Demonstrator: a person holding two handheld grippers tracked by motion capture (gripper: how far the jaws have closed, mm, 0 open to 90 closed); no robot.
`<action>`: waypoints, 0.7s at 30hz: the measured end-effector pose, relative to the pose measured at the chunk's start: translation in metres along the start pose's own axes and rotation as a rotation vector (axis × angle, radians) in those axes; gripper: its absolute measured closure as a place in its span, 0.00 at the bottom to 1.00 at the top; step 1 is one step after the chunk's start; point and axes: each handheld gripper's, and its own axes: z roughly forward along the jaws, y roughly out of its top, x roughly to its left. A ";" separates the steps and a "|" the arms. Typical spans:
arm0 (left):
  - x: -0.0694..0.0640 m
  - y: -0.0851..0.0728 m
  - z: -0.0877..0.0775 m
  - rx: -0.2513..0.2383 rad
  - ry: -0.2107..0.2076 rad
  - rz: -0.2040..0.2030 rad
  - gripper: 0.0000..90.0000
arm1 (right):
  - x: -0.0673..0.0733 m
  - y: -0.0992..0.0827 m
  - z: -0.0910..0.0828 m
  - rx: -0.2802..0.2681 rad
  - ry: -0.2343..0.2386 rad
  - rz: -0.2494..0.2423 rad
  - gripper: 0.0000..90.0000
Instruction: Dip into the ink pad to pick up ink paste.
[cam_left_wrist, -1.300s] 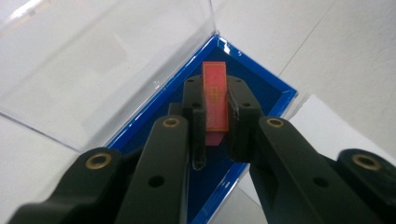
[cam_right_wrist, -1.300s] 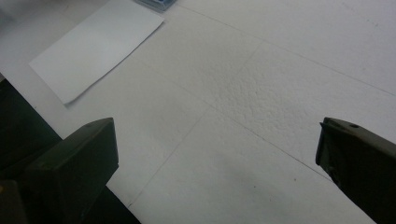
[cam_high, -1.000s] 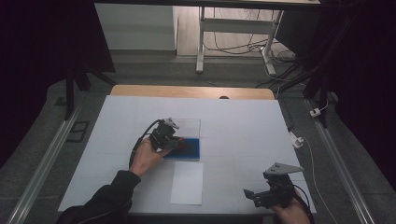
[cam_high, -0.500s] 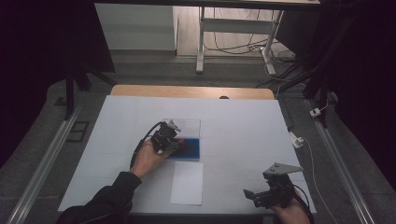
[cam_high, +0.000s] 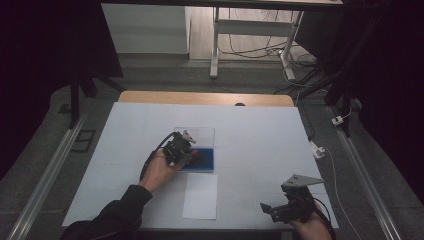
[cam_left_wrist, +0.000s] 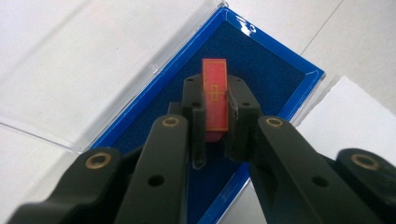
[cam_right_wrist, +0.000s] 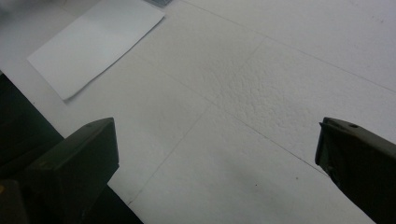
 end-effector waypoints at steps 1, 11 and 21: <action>0.003 -0.001 0.000 -0.004 -0.018 -0.014 0.89 | 0.000 0.000 0.000 0.000 0.000 0.000 0.00; 0.011 -0.003 0.000 -0.016 -0.068 -0.074 0.89 | 0.000 0.000 0.000 -0.002 0.002 -0.002 0.00; 0.004 -0.004 0.000 -0.027 -0.017 -0.043 0.89 | 0.000 0.000 0.000 -0.006 0.000 -0.008 0.00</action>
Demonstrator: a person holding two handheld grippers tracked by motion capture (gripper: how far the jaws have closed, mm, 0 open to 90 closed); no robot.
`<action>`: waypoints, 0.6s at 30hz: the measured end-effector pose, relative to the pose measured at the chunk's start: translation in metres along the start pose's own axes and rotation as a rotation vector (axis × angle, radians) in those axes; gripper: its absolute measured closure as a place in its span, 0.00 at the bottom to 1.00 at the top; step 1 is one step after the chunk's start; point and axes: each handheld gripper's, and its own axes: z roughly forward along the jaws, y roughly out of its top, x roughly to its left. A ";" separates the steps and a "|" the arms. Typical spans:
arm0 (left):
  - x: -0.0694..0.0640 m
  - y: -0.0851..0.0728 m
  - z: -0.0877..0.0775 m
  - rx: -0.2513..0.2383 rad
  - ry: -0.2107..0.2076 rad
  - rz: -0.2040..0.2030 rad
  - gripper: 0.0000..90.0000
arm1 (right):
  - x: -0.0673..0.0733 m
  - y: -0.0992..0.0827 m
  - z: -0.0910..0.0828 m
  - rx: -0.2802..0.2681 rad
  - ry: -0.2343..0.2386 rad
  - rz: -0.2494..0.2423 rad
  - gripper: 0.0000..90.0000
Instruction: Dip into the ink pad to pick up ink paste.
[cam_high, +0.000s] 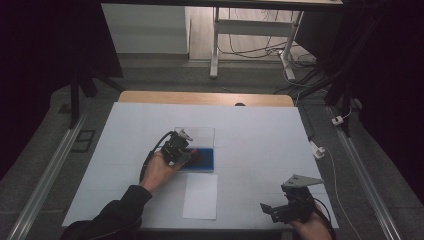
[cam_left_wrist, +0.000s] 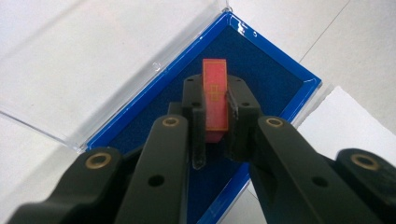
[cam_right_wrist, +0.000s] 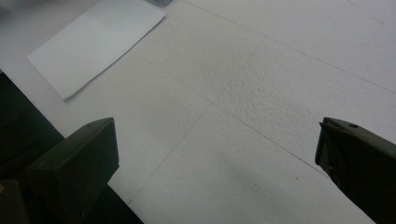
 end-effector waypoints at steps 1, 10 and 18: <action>0.001 0.000 0.000 -0.001 -0.005 -0.003 0.89 | 0.000 0.000 0.000 0.000 0.000 0.000 0.00; 0.006 0.001 -0.007 -0.025 -0.015 -0.011 0.88 | 0.000 0.000 -0.001 -0.003 0.000 -0.001 0.00; 0.009 0.005 -0.027 -0.071 -0.039 -0.011 0.88 | 0.000 0.000 -0.001 -0.003 0.001 -0.003 0.00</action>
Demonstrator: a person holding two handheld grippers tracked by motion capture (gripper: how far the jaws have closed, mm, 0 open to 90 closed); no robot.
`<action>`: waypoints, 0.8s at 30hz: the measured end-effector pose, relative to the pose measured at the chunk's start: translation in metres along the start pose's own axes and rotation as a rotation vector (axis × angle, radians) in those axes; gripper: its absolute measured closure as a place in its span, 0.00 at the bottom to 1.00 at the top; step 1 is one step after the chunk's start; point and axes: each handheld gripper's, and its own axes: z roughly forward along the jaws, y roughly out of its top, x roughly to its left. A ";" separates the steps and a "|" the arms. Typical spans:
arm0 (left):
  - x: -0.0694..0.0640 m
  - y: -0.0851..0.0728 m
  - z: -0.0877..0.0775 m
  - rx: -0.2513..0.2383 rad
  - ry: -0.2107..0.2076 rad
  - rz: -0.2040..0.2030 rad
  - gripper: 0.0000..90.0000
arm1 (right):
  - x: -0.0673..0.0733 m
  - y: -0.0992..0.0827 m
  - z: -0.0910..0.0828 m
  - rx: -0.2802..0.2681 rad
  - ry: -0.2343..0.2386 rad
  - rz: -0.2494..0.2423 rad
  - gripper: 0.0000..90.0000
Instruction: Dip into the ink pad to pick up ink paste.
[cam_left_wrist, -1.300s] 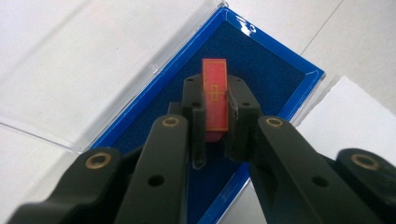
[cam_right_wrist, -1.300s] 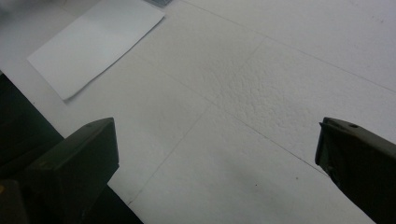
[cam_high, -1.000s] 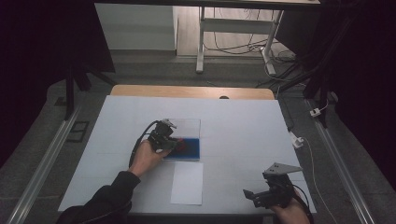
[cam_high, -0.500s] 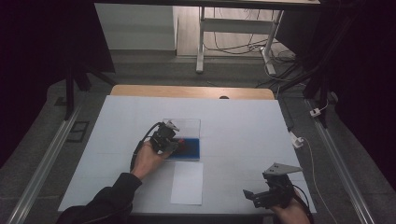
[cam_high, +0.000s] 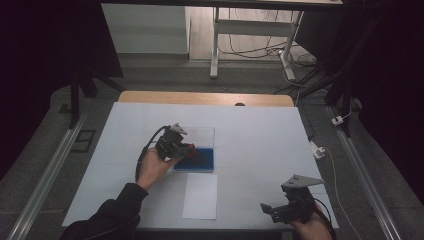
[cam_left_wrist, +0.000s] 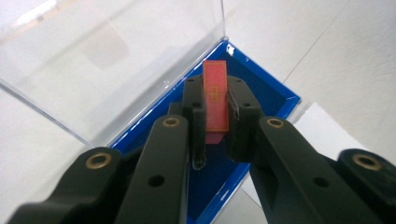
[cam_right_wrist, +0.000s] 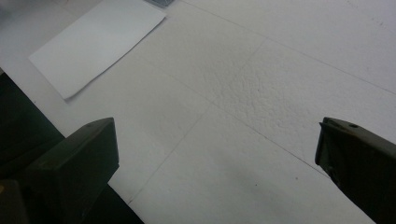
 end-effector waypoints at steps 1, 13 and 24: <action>0.000 0.001 -0.002 -0.005 0.002 -0.001 0.88 | 0.000 0.000 0.000 0.000 0.000 0.000 0.00; -0.002 0.002 0.010 0.045 0.011 -0.009 0.88 | 0.000 0.000 0.000 0.003 0.000 -0.002 0.00; -0.006 -0.002 0.026 0.087 0.050 0.010 0.88 | 0.001 0.000 0.000 0.010 -0.001 -0.007 0.00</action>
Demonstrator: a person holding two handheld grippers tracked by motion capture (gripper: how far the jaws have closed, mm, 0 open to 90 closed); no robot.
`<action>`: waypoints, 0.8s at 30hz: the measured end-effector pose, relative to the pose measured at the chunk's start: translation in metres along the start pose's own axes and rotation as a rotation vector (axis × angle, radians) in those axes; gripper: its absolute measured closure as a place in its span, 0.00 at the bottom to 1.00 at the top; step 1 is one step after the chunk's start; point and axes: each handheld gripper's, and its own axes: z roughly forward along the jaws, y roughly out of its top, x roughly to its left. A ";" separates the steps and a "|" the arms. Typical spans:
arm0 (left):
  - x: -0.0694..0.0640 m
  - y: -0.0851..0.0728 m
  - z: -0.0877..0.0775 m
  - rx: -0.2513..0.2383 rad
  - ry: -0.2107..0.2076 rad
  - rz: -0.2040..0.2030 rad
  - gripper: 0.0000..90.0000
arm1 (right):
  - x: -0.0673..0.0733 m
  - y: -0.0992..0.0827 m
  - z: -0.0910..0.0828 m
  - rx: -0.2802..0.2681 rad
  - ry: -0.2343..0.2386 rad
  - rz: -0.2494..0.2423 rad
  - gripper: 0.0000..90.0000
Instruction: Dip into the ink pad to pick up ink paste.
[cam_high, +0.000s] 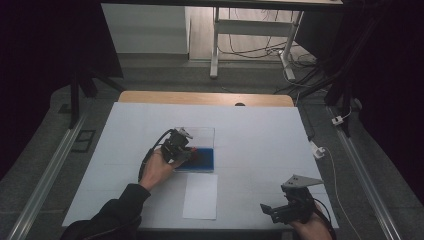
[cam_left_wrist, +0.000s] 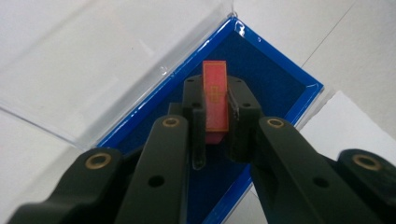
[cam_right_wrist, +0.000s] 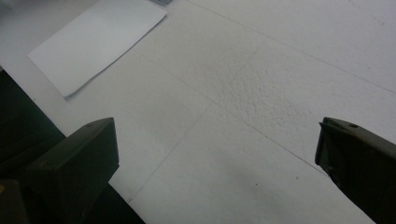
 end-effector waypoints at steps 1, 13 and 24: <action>0.000 0.000 0.000 0.002 0.000 0.000 0.88 | 0.000 0.000 0.000 -0.001 0.001 0.000 0.00; -0.017 -0.002 0.004 -0.003 0.094 0.074 0.89 | 0.001 0.000 0.001 0.012 -0.003 -0.005 0.00; 0.001 -0.006 0.003 -0.026 -0.007 -0.007 0.89 | 0.001 0.001 0.002 0.016 -0.003 -0.005 0.00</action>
